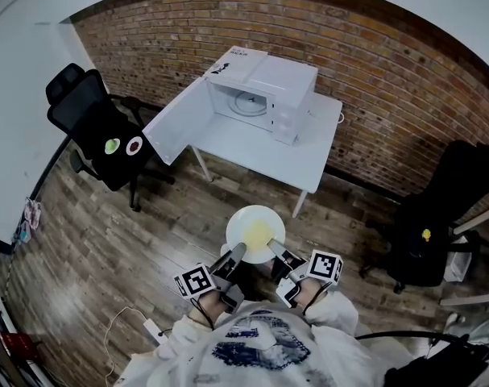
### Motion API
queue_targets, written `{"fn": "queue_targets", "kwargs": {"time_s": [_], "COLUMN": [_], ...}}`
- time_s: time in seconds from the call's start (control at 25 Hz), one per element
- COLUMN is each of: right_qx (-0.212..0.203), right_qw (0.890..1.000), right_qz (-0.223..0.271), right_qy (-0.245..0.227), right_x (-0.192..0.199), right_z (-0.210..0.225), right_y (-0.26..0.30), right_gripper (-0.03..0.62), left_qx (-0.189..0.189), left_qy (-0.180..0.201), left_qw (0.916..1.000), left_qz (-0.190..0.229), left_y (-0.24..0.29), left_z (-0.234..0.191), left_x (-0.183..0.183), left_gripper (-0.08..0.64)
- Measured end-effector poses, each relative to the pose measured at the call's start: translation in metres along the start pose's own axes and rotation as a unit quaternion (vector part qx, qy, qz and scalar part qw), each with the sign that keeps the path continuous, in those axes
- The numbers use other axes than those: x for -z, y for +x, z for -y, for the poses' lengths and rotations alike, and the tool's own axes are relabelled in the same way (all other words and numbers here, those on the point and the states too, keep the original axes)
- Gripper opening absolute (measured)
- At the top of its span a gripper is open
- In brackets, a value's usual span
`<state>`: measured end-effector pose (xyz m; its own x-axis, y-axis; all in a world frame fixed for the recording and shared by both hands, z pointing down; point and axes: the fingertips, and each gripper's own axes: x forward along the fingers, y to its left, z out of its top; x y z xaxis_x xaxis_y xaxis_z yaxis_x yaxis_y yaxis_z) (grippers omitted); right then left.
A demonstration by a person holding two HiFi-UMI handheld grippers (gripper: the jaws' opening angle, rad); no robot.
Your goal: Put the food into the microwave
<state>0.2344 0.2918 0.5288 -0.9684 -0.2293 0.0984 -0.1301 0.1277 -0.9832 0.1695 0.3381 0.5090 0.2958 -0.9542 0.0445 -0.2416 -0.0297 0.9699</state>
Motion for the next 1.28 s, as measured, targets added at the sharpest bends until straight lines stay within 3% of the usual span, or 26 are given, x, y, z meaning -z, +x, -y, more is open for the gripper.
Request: {"fn": "queue_targets", "kwargs": {"time_s": [0.04,0.08,0.2,0.32,0.52,0.76,0.88,1.04,1.28], "right_qx": [0.005,0.006,0.008,0.015,0.032,0.042,0.047,0.038,0.053], "right_qw": [1.000,1.000,1.000,1.000,0.999,0.998,0.998,0.998,0.996], "right_qz": [0.001,0.001,0.003,0.011,0.022,0.026,0.036,0.046,0.068], "right_qy": [0.001,-0.004,-0.022,-0.019,0.004,-0.028,-0.002,-0.017,-0.002], "right_x": [-0.003,-0.007,-0.021,-0.036,-0.057,-0.093,-0.107,-0.130,-0.156], "right_z": [0.002,0.004,0.008,0.011,0.011,0.002,-0.003,-0.006,-0.001], "right_y": [0.006,0.012,0.033,0.056,0.106,0.177,0.211,0.254,0.297], "right_gripper": [0.028,0.028,0.028,0.028,0.028,0.028,0.028,0.028,0.028], "left_qx": [-0.025,-0.029,0.006,-0.023,-0.018,0.009,0.017,-0.004,0.011], "left_qy": [0.028,0.032,-0.005,0.037,0.035,0.013,-0.007,0.034,0.004], "left_qw": [0.9993,0.9990,0.9999,0.9987,0.9985,0.9989,0.9986,0.9971,0.9962], "left_qz": [-0.008,-0.010,-0.009,-0.027,-0.038,-0.044,-0.050,-0.068,-0.086], "left_y": [-0.001,0.001,0.019,0.029,0.050,0.080,0.096,0.112,0.139], "left_z": [-0.011,-0.016,-0.017,-0.036,-0.051,-0.059,-0.060,-0.077,-0.085], "left_x": [-0.008,-0.015,-0.032,-0.060,-0.113,-0.186,-0.221,-0.268,-0.312], "left_gripper": [0.040,0.040,0.040,0.040,0.040,0.040,0.040,0.040,0.040]}}
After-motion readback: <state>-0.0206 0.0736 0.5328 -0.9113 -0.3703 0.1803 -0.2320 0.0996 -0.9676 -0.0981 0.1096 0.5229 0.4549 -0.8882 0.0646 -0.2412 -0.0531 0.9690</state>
